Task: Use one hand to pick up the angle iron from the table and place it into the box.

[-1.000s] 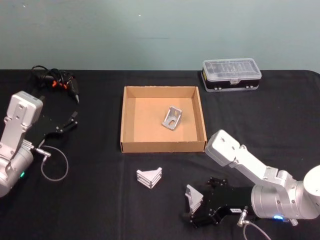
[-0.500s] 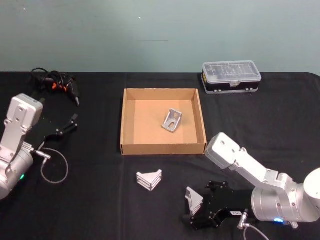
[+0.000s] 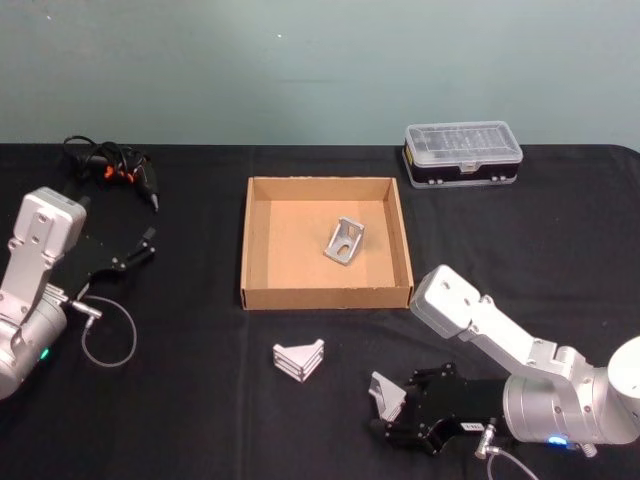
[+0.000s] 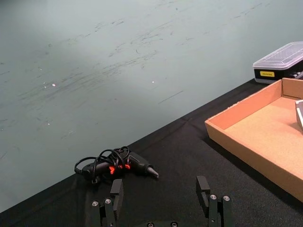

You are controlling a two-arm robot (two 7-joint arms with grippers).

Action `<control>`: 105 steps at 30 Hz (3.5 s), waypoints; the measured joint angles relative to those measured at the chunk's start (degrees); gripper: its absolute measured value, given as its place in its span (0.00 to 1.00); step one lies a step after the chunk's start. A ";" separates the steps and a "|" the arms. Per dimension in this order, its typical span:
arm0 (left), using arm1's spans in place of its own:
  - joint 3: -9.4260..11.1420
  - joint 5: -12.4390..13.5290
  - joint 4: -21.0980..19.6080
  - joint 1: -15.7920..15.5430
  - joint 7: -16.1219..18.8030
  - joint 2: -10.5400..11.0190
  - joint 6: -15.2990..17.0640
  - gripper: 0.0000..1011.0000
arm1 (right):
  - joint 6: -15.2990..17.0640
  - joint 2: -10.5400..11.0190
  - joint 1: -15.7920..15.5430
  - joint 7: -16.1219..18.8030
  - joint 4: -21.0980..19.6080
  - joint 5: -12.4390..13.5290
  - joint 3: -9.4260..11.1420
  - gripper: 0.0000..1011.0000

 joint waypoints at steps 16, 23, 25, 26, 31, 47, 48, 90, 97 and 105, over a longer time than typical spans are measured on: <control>0.00 0.00 0.00 0.00 0.00 0.00 0.00 1.00 | -1.21 0.40 -0.14 -0.61 -1.64 0.09 1.19 0.55; 0.00 0.00 0.00 0.00 0.00 0.00 0.00 1.00 | -1.56 -0.57 2.79 -0.57 -2.29 0.23 1.73 0.55; 0.00 0.00 0.00 0.00 0.00 0.00 0.00 1.00 | -1.65 -1.24 4.00 -0.54 -1.50 0.10 1.58 0.55; 0.00 0.00 0.00 0.00 0.00 0.00 0.00 1.00 | -1.67 -1.66 4.77 -0.48 -0.92 0.04 1.47 0.55; 0.00 0.00 0.00 0.00 0.00 0.00 0.00 1.00 | -1.94 -4.94 9.90 0.51 4.21 0.17 0.84 0.55; 0.00 0.00 0.00 0.00 0.00 0.00 0.00 1.00 | -3.62 -16.88 26.04 1.88 27.11 -3.06 -6.52 0.55; 0.00 0.00 0.00 0.00 0.00 0.00 0.00 1.00 | -3.69 -17.52 26.63 1.89 28.21 -3.39 -6.87 0.55; 0.00 0.00 0.00 0.00 0.00 0.00 0.00 1.00 | -6.79 -26.63 32.79 1.96 44.42 -7.44 -8.80 0.87; 0.00 0.00 0.00 0.00 0.00 0.00 0.00 1.00 | -6.75 -26.60 32.79 1.96 44.37 -7.41 -8.81 0.99; 0.00 0.00 0.00 0.00 0.00 0.00 0.00 1.00 | -6.73 -26.58 32.79 1.96 44.32 -7.39 -8.81 0.99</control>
